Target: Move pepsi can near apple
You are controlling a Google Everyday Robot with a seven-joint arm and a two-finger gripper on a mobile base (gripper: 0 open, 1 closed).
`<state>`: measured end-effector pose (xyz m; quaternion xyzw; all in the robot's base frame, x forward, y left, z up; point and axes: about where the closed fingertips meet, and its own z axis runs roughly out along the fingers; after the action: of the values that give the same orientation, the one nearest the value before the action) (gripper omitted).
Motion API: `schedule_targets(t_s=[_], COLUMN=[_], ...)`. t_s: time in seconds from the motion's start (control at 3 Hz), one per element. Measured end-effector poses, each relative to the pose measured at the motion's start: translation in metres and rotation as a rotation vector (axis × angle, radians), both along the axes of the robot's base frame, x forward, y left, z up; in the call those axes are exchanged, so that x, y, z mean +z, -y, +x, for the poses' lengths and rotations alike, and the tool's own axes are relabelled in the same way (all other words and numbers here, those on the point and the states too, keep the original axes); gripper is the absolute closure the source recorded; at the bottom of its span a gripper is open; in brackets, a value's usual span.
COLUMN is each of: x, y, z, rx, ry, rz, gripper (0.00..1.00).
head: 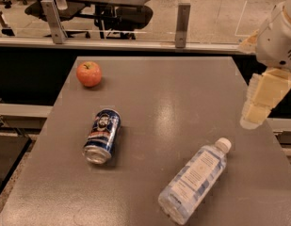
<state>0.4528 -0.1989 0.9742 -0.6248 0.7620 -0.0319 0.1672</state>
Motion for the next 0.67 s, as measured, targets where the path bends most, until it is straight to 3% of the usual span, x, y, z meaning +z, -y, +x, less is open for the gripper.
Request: schedule_targets(t_s=[0.67], x=[-0.025], y=[-0.076], z=[0.034], rx=[0.263], ry=[-0.014], rz=[0.012], gripper=[0.00])
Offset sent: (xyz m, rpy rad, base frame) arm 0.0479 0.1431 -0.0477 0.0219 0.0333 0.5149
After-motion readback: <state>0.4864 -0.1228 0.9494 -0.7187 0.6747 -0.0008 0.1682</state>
